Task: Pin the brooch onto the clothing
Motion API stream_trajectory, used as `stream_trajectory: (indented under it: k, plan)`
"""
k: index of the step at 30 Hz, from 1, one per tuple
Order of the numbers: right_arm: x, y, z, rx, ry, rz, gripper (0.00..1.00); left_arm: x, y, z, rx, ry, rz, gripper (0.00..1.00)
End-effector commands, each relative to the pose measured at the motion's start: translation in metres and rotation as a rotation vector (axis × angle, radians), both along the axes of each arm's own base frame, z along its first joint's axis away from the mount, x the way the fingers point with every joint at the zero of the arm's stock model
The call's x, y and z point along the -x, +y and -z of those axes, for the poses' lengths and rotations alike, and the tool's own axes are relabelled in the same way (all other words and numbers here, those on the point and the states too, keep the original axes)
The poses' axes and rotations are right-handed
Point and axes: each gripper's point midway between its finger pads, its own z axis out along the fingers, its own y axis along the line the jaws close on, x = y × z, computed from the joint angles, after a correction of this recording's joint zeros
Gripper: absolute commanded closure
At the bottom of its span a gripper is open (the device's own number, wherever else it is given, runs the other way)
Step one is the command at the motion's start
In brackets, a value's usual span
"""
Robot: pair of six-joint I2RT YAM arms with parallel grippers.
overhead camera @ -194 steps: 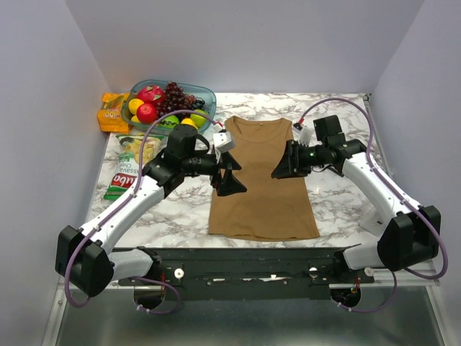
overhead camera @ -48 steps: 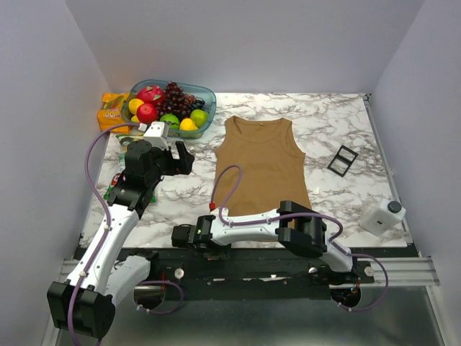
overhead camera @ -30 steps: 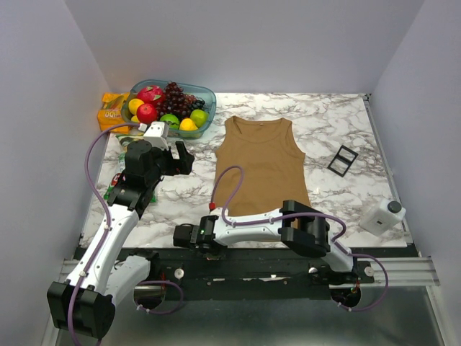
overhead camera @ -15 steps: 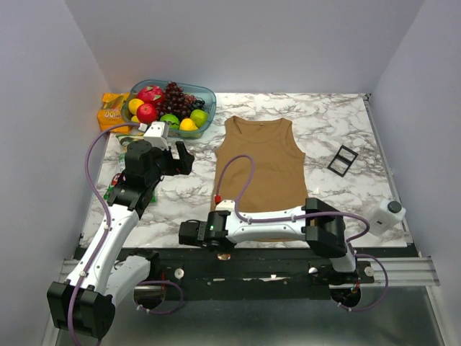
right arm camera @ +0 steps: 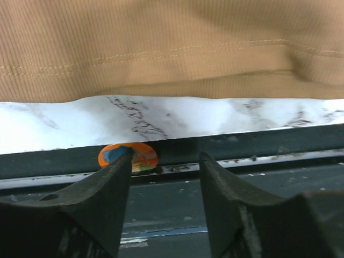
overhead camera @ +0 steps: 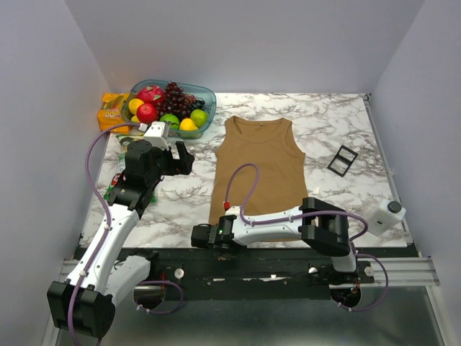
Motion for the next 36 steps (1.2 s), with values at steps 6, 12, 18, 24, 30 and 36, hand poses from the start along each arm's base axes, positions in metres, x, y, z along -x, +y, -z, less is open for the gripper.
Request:
stream_trajectory:
  k: [6,12,18,24,30,36]
  plan:
    - [0.000,0.042,0.005,-0.124,0.012,-0.034,0.32,-0.003,-0.002,-0.010,0.004,-0.024,0.016,0.01]
    - [0.010,0.035,0.023,-0.064,0.067,-0.033,0.29,-0.003,-0.002,-0.011,0.005,-0.027,0.015,0.01]
    - [0.005,0.038,0.025,-0.043,0.047,-0.053,0.28,-0.003,-0.002,-0.011,0.005,-0.027,0.016,0.01]
    - [0.011,0.026,0.034,0.014,0.078,-0.042,0.37,-0.004,-0.002,-0.010,0.002,-0.026,0.016,0.01]
    - [0.011,0.016,0.029,0.036,0.068,-0.046,0.54,-0.003,-0.001,-0.011,0.003,-0.027,0.014,0.01]
    - [-0.003,0.016,0.000,0.053,-0.010,-0.063,0.59,-0.003,-0.002,-0.011,0.003,-0.029,0.017,0.01]
